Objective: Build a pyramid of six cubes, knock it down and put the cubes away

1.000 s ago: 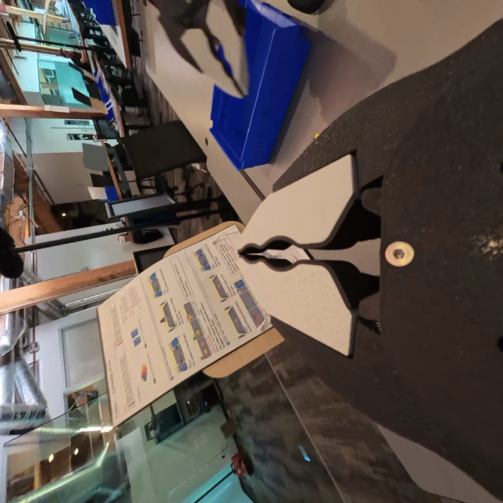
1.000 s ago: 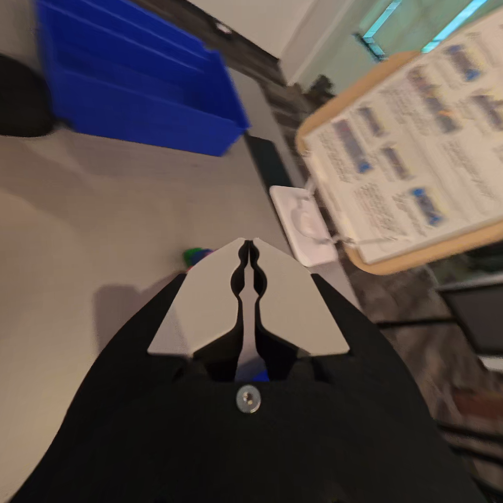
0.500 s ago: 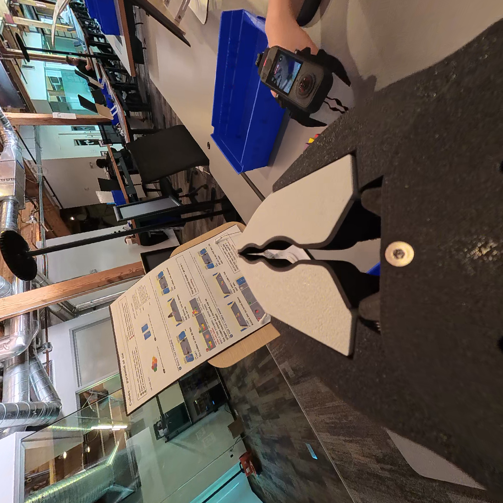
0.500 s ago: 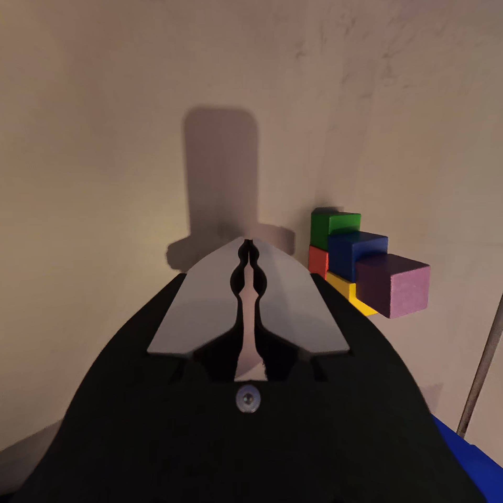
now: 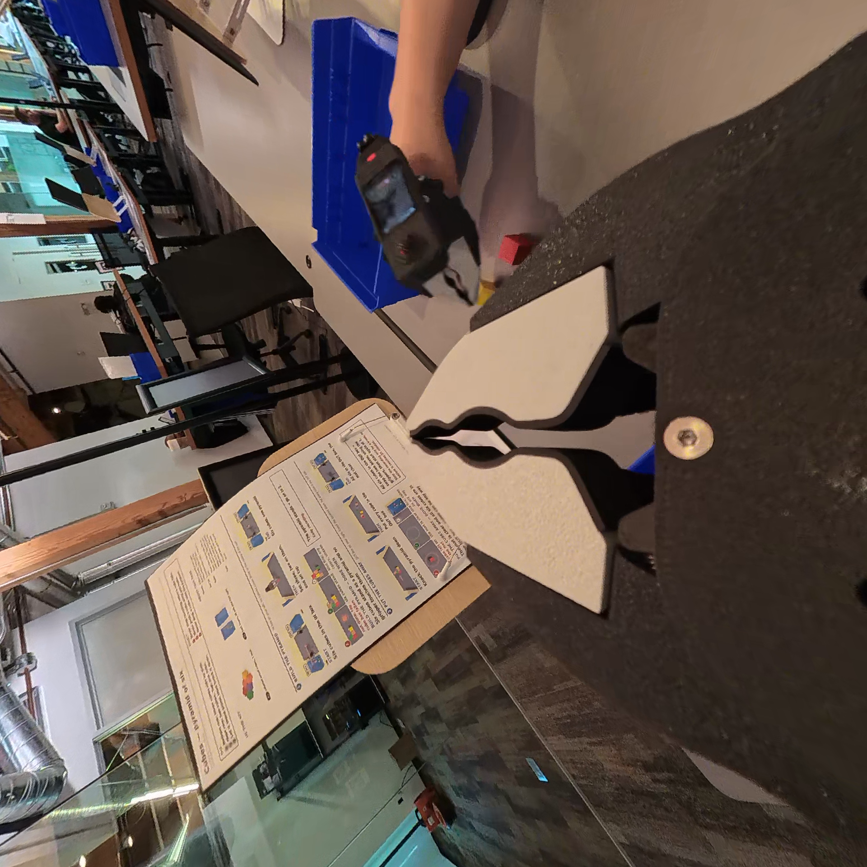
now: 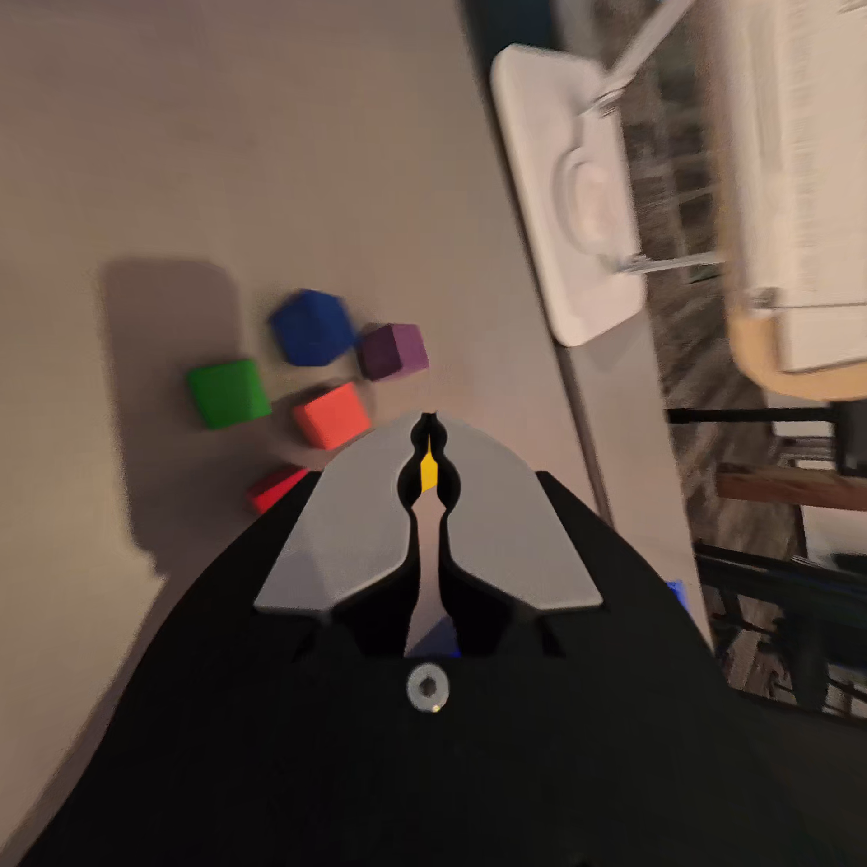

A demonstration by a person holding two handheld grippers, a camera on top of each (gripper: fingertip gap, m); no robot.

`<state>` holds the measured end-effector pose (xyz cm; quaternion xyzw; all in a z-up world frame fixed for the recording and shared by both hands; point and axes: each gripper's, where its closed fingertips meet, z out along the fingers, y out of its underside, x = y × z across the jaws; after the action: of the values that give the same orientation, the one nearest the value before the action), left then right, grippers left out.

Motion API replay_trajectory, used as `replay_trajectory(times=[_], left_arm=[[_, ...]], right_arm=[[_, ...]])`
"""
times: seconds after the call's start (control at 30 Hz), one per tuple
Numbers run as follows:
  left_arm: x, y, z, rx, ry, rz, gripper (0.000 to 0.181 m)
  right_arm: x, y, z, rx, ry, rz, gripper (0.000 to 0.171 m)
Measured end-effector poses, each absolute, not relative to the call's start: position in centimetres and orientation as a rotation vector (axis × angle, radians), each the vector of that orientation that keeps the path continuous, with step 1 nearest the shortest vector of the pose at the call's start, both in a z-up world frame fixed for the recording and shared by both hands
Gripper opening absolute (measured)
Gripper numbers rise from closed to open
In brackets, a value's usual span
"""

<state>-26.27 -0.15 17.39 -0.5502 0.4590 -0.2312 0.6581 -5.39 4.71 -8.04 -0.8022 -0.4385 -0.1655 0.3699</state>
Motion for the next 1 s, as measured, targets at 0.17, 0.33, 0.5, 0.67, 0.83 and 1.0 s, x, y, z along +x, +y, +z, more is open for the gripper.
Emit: replay_trajectory(times=[0.17,0.33,0.5,0.67,0.83,1.0], left_arm=[[-25.8,0.0,16.9,-1.258,1.069,-0.482,0.000],[-25.5,0.2,16.6,-1.268,1.074,-0.480,0.000],[-25.2,0.2,16.2,-1.281,1.089,-0.467,0.000],[-25.3,0.5,16.0,-1.291,1.093,-0.443,0.000],[-25.2,0.5,15.5,-1.310,1.110,-0.446,0.000],[-25.0,0.1,15.3,-1.306,1.135,-0.453,0.000]], right_arm=[[-2.5,4.4,-0.4,-1.878,-0.909,-0.504,0.001],[-0.5,3.3,1.5,-1.881,-0.839,-0.484,0.001],[-0.8,3.5,-1.6,-1.994,-0.844,-0.429,0.001],[0.1,5.7,-7.1,-2.315,-0.663,-0.289,0.034],[1.4,6.9,-11.4,-2.581,-0.588,-0.275,0.047],[1.1,7.1,-13.9,-2.688,-0.535,-0.188,0.049]])
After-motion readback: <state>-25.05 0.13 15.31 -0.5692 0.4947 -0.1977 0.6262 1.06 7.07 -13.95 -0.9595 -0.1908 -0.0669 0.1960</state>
